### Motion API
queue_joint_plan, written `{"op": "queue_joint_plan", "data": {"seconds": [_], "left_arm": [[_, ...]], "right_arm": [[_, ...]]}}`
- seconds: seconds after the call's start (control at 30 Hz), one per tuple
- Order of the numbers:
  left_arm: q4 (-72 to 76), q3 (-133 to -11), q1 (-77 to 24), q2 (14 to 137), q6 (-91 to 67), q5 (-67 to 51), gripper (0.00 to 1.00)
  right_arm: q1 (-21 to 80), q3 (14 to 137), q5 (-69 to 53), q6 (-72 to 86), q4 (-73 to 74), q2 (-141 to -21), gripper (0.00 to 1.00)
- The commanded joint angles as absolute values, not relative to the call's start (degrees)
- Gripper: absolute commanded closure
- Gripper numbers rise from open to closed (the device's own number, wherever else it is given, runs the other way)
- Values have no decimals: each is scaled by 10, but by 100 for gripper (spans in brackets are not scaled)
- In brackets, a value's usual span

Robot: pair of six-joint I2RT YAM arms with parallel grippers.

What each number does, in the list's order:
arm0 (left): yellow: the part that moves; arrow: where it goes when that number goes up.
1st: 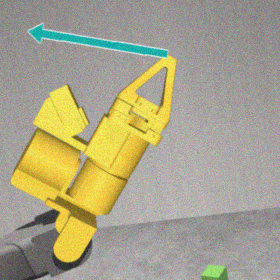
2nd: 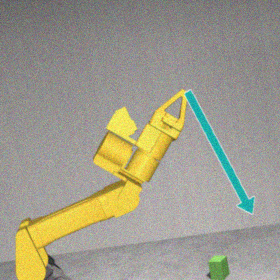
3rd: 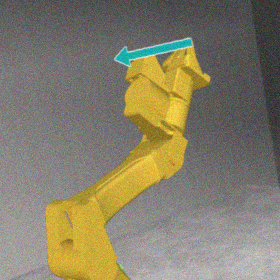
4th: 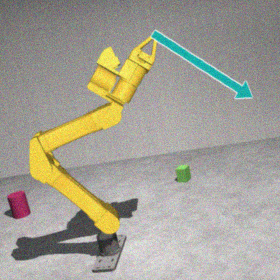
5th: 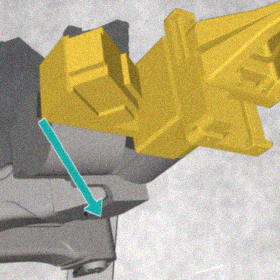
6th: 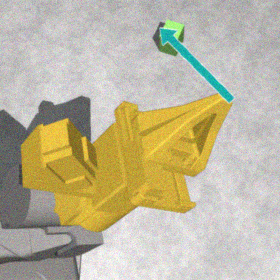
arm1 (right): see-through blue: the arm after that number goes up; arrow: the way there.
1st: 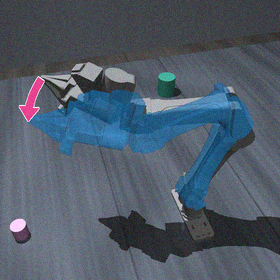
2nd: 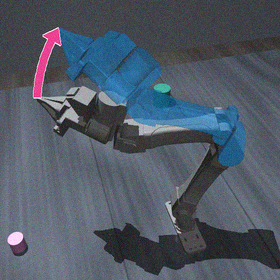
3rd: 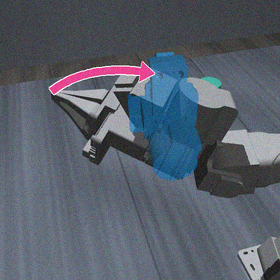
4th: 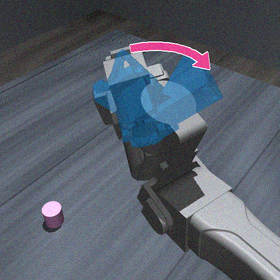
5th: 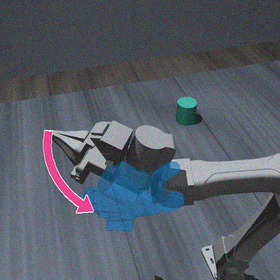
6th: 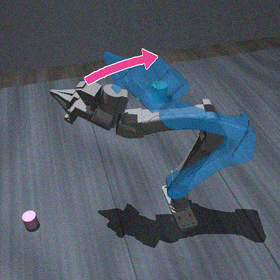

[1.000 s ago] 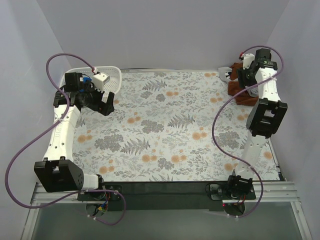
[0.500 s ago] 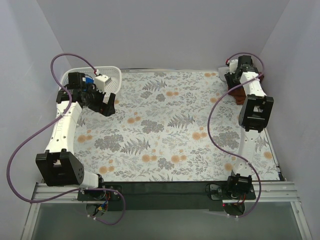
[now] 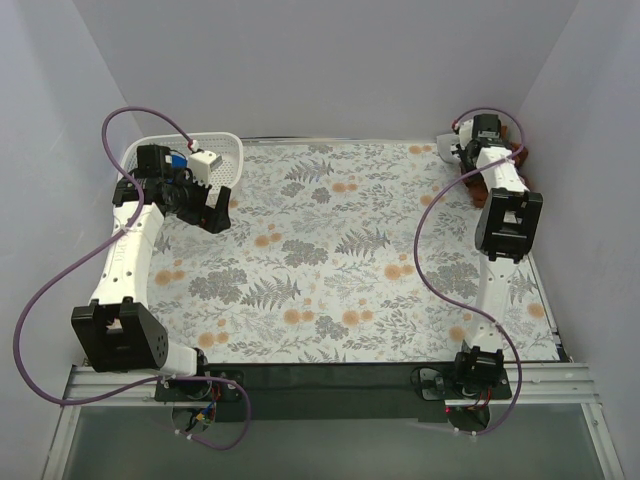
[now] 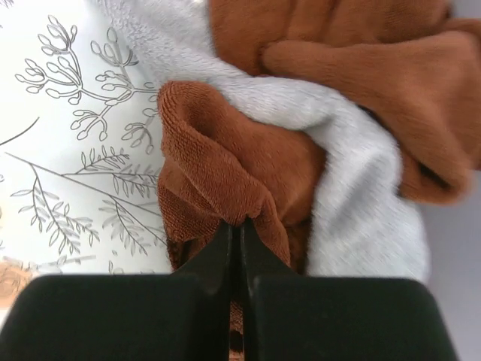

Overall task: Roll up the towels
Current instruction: Grab a towel with the right arm, then move the towel to the center of the board

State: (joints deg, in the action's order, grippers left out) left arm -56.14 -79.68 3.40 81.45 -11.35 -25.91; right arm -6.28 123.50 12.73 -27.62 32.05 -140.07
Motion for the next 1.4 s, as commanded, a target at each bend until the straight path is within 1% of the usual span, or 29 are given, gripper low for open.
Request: {"op": "queue_joint_plan", "data": {"seconds": [0.0,0.2,0.37,0.57,0.7,0.83,0.93,0.97,1.03,1.13,1.17,1.2,1.23,1.27,1.3,1.33,1.37], "left_arm": [[-557,-817,35,813,-126,-263,2],[-553,-823,35,815,-128,-269,2],[-551,-824,35,813,-132,-272,2],[-546,-813,35,797,-129,-273,2],[-541,-798,35,787,-127,-270,2],[-538,-795,36,783,-129,-276,2],[-538,-797,35,785,-133,-282,2],[-538,-799,35,786,-133,-288,2],[-537,-802,35,786,-133,-294,2],[-541,-809,36,787,-127,-310,2],[-542,-816,35,787,-125,-320,2],[-541,-819,35,785,-123,-326,2],[-541,-823,36,784,-118,-331,2],[-541,-826,35,782,-115,-337,2],[-541,-828,35,779,-113,-350,2],[-541,-830,35,777,-106,-355,2],[-541,-831,35,776,-104,-361,2]], "right_arm": [[-74,1268,146,-286,281,-1284,99],[-78,1290,192,-289,229,-1181,99],[-78,1286,187,-297,221,-1151,99],[-97,1235,171,-293,228,-1129,99],[-111,1242,138,-264,264,-1111,99],[-112,1303,95,-238,292,-1086,99],[-111,1307,38,-225,302,-1044,99],[-111,1300,-11,-220,308,-1019,99],[-108,1274,-57,-220,311,-989,99],[-97,1190,-146,-224,321,-929,99],[-91,1140,-205,-223,326,-899,99],[-86,1110,-233,-222,329,-885,99],[-64,1086,-269,-221,340,-873,99],[-47,1029,-283,-221,346,-853,99],[-29,997,-296,-218,352,-842,99],[15,964,-328,-215,357,-831,99],[38,879,-345,-214,357,-808,99]]}}
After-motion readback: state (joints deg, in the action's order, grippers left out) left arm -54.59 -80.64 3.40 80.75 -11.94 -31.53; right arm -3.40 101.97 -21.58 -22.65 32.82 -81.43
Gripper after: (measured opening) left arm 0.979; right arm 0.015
